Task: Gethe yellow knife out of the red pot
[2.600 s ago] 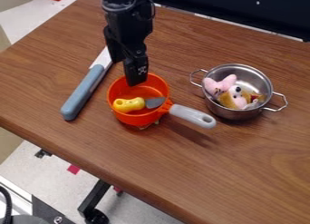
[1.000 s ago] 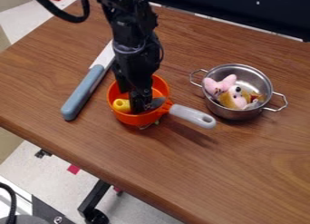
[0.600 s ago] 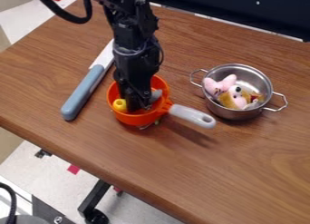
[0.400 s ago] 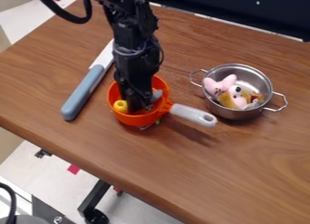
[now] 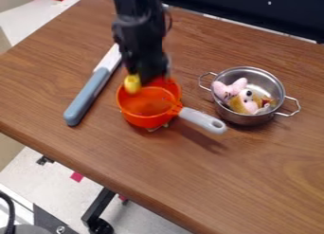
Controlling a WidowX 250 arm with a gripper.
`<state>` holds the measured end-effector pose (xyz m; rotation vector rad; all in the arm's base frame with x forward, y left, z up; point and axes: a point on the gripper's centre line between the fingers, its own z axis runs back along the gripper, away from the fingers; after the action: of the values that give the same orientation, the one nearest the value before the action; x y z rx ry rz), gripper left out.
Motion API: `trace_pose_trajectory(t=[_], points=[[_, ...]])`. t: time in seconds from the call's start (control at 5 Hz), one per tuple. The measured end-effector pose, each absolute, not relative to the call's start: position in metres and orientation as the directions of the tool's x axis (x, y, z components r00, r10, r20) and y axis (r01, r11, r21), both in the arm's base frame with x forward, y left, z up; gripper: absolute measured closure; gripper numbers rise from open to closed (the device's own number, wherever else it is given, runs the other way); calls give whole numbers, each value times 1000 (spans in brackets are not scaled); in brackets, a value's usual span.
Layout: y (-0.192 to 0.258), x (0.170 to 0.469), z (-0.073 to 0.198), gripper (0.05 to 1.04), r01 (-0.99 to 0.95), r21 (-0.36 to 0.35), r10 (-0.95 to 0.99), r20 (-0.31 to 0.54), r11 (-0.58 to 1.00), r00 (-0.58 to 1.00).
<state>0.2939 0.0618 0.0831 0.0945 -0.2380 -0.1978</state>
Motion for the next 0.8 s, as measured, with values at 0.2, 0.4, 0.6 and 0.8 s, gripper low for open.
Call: trace_pose_trajectory(t=[0.2, 0.4, 0.6, 0.8], points=[[62, 297, 101, 801, 150, 76, -162, 201, 986, 966], [60, 300, 107, 801, 55, 57, -66, 208, 997, 976], [60, 321, 117, 801, -102, 79, 78, 265, 992, 961], [57, 348, 107, 801, -179, 75, 152, 274, 981, 950]])
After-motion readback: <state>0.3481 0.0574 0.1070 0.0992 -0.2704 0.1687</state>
